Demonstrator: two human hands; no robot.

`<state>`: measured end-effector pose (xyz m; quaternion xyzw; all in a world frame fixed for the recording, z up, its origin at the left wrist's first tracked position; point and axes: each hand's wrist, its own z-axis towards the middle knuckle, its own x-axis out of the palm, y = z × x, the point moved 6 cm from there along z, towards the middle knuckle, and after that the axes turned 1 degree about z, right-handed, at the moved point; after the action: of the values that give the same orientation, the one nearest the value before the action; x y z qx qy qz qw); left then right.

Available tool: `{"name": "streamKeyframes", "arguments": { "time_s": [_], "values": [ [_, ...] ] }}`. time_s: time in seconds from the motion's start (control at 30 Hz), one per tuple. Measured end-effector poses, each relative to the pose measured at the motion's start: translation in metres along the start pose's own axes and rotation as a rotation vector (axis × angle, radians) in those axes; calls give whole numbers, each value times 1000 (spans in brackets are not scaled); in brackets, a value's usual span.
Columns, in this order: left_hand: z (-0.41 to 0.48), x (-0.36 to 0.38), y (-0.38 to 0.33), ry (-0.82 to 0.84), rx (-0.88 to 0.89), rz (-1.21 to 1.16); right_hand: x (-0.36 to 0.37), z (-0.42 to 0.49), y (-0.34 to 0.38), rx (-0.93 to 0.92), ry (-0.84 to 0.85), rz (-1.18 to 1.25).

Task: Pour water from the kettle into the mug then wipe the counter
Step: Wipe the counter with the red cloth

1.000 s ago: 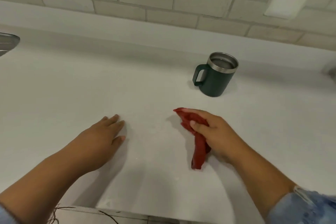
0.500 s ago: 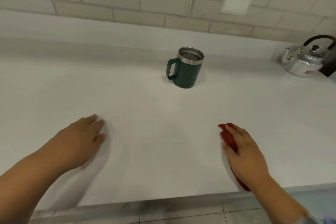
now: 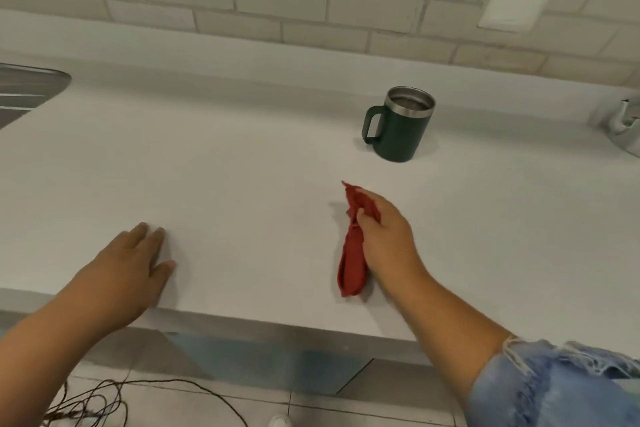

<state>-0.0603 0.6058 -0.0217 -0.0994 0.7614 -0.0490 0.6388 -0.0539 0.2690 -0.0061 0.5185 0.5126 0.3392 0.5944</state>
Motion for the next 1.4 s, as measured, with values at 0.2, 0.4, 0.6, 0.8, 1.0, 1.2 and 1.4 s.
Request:
{"name": "streamKeyframes", "arguments": {
  "time_s": [0.2,0.4,0.6,0.8,1.0,1.2,1.4],
  "values": [
    [-7,-3,3,2,35,62,-26,19,-21,-93,-26,-717],
    [-5,-1,10,-8,80,104,81,4,-5,-248,133,-919],
    [-2,-2,17,-23,173,146,162,-1,17,-310,286,-894],
    [1,-10,27,-41,279,161,212,0,28,-314,322,-881],
    [8,-21,41,-37,365,98,252,0,38,-348,353,-855],
    [23,-40,66,24,311,-395,248,7,63,-185,535,-550],
    [63,-74,46,12,236,-892,203,-1,140,-169,657,-135]
  ]
}}
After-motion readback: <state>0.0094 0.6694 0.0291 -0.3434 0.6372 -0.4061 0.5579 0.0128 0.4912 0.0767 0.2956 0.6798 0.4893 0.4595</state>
